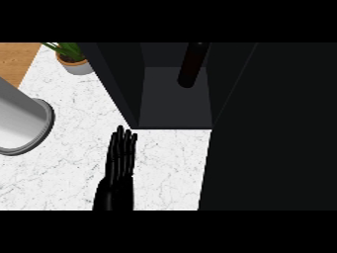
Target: Pick up the wine, place it into the cabinet and close the cabinet
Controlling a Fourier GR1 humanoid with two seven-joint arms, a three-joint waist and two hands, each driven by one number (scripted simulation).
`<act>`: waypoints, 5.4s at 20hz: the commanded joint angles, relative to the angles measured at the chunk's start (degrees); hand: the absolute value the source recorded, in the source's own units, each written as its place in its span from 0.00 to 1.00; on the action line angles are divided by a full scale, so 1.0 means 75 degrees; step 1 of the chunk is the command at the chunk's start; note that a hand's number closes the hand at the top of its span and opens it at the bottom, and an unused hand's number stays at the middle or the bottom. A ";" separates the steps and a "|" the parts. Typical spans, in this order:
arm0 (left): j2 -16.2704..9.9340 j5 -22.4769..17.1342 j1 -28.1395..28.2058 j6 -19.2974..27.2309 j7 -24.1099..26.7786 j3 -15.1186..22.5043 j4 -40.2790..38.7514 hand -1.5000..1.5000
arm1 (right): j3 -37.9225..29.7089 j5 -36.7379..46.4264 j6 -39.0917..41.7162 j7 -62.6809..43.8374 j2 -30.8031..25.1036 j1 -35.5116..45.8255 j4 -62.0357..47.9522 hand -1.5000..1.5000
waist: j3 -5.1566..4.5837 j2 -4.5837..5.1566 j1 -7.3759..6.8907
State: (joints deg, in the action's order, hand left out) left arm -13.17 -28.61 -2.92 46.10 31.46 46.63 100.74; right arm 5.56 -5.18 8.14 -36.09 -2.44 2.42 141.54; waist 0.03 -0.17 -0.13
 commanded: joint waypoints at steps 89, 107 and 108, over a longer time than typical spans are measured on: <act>-0.3180 -0.2813 0.2755 -0.5600 -0.1341 -0.6099 0.1686 0.00 | 0.2019 -0.0760 -0.3316 0.1818 0.0260 0.8732 -0.9516 1.00 | -0.0006 0.0033 -0.0129; -0.2795 -0.2534 0.1876 -0.5103 -0.1871 -0.5706 0.1568 0.00 | 0.1761 -0.0323 -0.2534 0.3581 -0.0381 0.8694 -1.1360 1.00 | -0.0014 0.0122 -0.0111; -0.2852 -0.2559 0.1993 -0.5144 -0.1888 -0.5725 0.1918 0.00 | 0.1438 -0.0474 -0.2326 0.3595 -0.0684 0.8882 -1.1516 1.00 | -0.0010 0.0128 -0.0247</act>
